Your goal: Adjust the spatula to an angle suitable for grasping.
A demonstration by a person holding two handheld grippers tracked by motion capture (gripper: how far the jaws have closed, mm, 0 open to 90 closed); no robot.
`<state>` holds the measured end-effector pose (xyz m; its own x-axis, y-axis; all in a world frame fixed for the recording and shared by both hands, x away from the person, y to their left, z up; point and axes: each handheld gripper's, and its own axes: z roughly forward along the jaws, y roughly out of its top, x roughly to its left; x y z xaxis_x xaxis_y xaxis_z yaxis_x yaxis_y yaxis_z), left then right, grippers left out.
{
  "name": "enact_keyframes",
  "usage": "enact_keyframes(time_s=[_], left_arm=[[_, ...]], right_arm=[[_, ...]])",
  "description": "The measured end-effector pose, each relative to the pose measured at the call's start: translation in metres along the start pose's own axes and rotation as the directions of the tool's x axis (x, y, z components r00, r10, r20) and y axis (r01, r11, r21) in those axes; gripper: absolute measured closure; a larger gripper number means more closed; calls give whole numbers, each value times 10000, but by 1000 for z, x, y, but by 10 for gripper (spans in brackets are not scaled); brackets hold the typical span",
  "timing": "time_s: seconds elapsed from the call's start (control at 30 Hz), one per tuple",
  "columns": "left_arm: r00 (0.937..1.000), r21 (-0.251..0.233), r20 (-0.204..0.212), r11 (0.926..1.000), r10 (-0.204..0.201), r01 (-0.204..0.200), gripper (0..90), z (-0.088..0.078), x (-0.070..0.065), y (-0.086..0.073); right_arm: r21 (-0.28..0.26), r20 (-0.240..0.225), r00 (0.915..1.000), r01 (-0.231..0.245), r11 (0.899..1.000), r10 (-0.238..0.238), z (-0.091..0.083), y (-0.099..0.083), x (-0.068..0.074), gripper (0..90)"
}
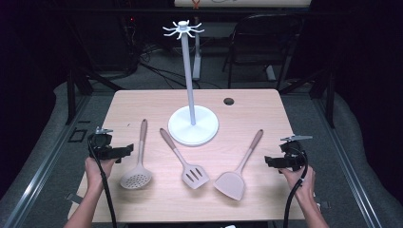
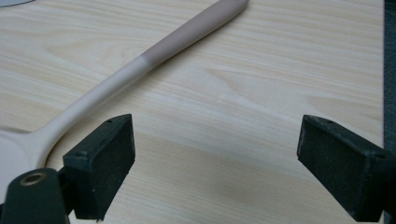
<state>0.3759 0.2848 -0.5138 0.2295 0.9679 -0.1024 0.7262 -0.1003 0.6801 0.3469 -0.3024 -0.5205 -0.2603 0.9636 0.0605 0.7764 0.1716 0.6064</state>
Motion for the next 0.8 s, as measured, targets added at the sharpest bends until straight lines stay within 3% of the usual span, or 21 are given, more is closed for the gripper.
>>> enact_keyframes(time_s=[0.27,0.5,0.6,0.63,0.77,0.8], left_arm=[[9996,84,183,9998,-204,203,2,1,-12,0],[9982,114,3,9981,-606,606,2,-2,-22,-1],[9995,201,-131,9993,-298,300,2,-3,-24,-3],[9997,236,-111,9995,-222,225,2,-1,-23,-3],[9995,224,-4,9992,-321,321,2,2,-18,-2],[9996,251,24,9993,-293,292,2,3,-17,-1]], right_arm=[[192,-834,9964,-133,9997,148,2,6,10,127],[344,-982,9951,-112,9993,145,6,11,24,156],[399,-1117,9937,-66,9992,110,10,15,31,179],[583,-886,9959,234,9980,-182,11,20,37,203],[537,-1065,9943,54,9985,3,18,25,47,240],[793,-975,9951,247,9965,-169,20,28,48,249]])
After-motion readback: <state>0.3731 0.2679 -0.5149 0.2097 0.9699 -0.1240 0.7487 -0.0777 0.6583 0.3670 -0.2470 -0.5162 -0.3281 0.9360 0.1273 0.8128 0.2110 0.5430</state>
